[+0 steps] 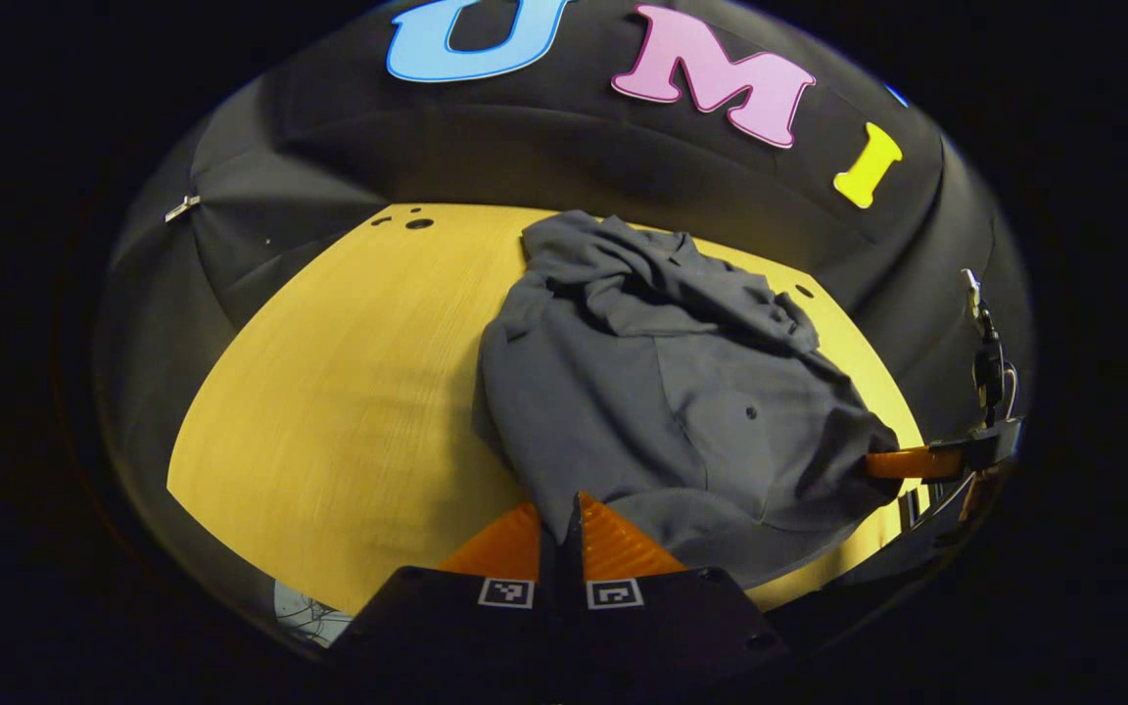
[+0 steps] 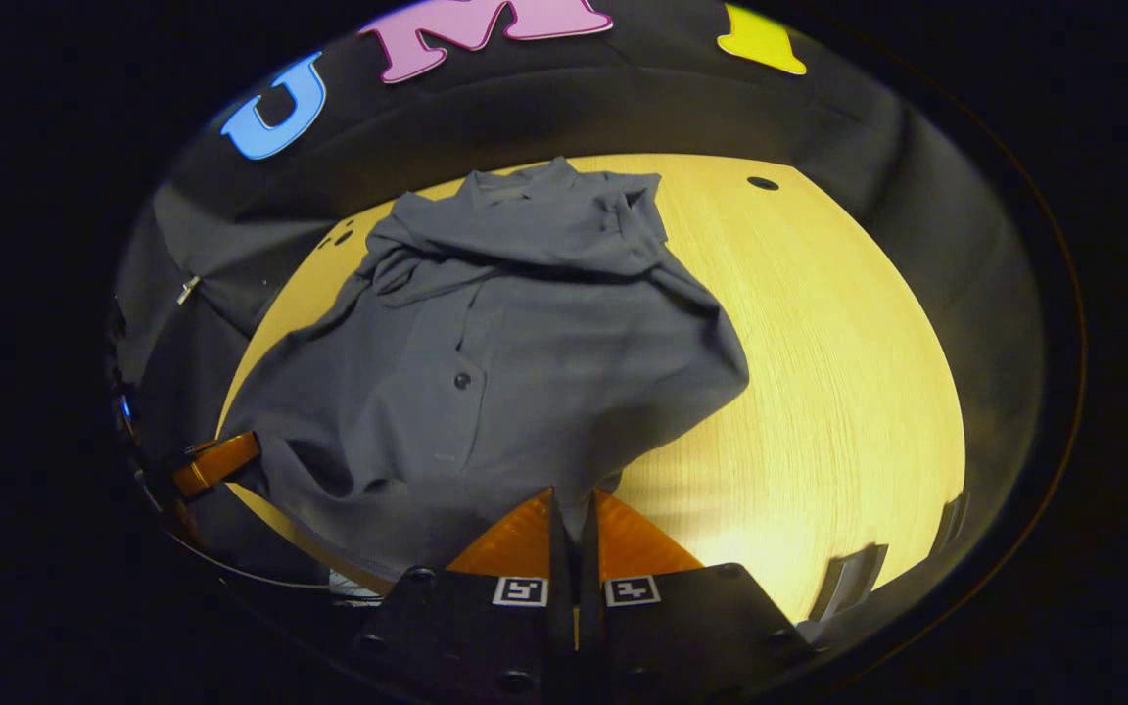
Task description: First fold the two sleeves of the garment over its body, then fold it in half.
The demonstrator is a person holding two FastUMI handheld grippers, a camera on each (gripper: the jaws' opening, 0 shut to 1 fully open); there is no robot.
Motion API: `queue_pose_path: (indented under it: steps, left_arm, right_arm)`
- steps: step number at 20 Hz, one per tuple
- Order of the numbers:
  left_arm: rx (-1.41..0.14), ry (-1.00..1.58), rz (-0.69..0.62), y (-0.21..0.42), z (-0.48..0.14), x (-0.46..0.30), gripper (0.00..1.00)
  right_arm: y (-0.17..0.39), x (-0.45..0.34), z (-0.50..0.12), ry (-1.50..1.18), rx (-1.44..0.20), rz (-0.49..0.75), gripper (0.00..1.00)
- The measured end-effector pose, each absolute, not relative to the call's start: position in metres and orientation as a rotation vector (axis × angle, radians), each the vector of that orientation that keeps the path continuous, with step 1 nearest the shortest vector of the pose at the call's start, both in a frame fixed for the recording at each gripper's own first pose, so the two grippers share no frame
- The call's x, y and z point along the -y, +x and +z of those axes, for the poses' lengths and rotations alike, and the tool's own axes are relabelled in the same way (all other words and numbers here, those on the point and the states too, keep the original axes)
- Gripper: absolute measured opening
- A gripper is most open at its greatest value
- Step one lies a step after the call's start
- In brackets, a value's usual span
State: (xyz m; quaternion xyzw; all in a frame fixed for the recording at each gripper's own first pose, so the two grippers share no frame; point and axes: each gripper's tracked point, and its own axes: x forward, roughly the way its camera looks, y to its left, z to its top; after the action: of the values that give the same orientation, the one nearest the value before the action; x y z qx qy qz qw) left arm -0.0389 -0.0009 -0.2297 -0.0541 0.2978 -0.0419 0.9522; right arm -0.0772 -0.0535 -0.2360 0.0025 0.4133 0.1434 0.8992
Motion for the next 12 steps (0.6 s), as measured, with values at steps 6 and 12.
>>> queue_pose_path:
  steps: [6,12]
  left_arm:
    - [-0.522,-0.093,-0.099,-0.001,-0.174,0.013,0.06]
    - [-0.442,-0.136,-0.112,0.043,-0.123,0.023,0.06]
  right_arm:
    - [-0.039,0.054,-0.198,0.023,-0.759,0.301,0.06]
    - [0.001,0.052,-0.158,0.020,-0.651,0.307,0.06]
